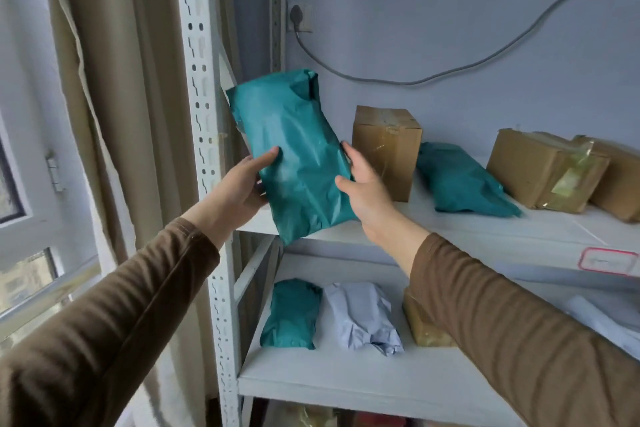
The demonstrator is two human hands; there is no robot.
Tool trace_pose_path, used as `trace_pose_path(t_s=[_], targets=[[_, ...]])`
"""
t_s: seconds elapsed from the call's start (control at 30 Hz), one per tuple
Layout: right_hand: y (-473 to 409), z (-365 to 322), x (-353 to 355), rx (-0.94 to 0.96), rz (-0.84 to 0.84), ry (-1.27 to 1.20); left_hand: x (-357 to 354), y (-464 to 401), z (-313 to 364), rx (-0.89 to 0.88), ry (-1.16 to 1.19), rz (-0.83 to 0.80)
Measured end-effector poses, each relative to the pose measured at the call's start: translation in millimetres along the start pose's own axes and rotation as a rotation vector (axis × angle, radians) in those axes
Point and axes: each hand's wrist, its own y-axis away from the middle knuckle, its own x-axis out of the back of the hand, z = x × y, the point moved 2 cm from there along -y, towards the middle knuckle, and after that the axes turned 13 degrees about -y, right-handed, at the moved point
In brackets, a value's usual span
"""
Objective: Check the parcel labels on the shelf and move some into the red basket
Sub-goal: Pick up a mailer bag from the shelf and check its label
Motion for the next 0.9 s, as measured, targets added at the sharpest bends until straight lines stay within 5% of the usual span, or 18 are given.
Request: trace_pose_path(t_s=[0.17,0.33,0.43,0.53,0.67,0.77,0.9], targets=[[83.7,-15.4,40.3,0.008,-0.026,-0.011,-38.9,73.5,-3.8,0.001,-0.036,-0.207],[167.0,-21.0,80.6,-0.064,-0.074,-0.023,-81.8,140.9,-24.6,-0.018,-0.153,-0.175],[197.4,-15.3,108.0,-0.170,0.039,0.025,-101.9,173.9,-35.5,-0.124,-0.300,-0.150],[217.1,-9.6,132.1,-0.359,0.156,-0.168,-113.3,197.0,-41.7,-0.465,-0.797,-0.100],[238.8,-4.2,158.5,-0.617,0.047,-0.543,-122.6,219.8,-53.0,-1.145,-1.563,0.033],[249.3,-1.4,169.0,-0.711,-0.097,-0.496,-124.7,229.8,-60.5,-1.374,-1.655,0.012],[260.2,-9.9,159.5,-0.656,-0.255,-0.371,-118.3,232.4,-69.9,-1.464,-1.676,0.075]])
